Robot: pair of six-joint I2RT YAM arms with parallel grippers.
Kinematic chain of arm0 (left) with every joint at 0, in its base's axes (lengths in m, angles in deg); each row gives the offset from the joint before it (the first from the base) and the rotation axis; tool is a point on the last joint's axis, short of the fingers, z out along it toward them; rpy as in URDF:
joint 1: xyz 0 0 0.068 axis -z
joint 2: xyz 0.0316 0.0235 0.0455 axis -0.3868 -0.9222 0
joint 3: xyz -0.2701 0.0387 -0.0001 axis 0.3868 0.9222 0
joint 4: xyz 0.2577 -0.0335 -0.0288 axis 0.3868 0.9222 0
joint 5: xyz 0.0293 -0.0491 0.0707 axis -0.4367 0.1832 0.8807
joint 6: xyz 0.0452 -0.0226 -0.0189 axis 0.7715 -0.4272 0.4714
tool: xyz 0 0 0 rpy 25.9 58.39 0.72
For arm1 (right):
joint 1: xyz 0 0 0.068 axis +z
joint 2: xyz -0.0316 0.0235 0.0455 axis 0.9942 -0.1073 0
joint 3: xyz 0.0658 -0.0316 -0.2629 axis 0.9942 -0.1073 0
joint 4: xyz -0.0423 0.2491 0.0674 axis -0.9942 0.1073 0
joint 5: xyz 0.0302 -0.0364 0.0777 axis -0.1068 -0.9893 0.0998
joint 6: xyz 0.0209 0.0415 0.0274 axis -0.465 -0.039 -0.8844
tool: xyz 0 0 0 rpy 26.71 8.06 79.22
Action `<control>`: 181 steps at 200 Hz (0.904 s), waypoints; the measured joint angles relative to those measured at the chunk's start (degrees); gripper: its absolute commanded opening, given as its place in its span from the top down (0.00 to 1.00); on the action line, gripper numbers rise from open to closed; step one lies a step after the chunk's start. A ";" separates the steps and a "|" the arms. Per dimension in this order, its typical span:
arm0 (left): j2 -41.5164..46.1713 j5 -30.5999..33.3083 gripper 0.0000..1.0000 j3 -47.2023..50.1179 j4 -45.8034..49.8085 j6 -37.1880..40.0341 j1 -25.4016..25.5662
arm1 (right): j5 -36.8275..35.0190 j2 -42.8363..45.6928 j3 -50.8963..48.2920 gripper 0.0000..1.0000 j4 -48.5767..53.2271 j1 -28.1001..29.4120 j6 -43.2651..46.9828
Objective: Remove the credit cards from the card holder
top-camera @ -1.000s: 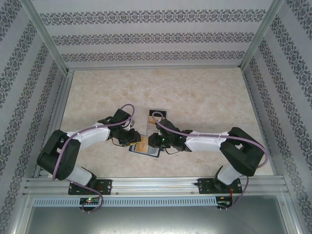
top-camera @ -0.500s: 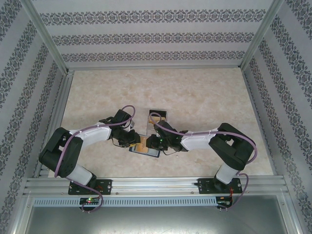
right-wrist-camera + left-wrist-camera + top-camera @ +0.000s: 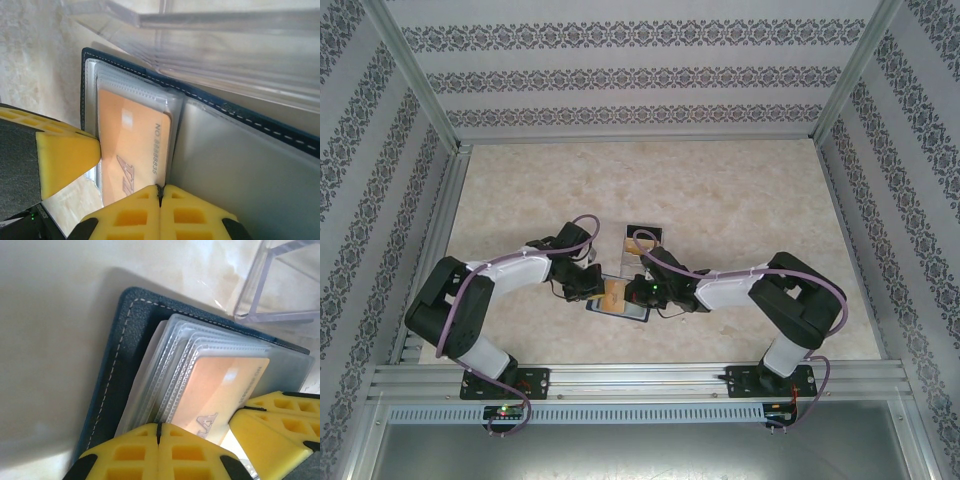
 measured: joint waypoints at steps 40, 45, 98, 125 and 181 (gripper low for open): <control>-0.31 0.02 1.00 -0.33 0.20 0.02 0.00 | 0.02 3.30 -3.21 1.00 -0.33 -1.44 -0.31; -0.31 0.02 1.00 -0.33 0.22 0.02 0.00 | 0.02 3.61 -3.54 1.00 -0.31 -1.57 -0.31; -0.35 -0.02 1.00 -0.39 0.22 0.02 0.00 | 0.09 4.24 -4.20 0.87 0.07 -1.81 -0.26; -0.39 -0.02 1.00 -0.44 0.28 0.02 0.00 | 0.44 3.76 -4.15 0.75 -0.31 -1.77 -0.31; -0.42 -0.04 1.00 -0.44 0.28 0.02 0.00 | 0.72 1.84 -3.58 0.76 -3.63 -1.77 -0.79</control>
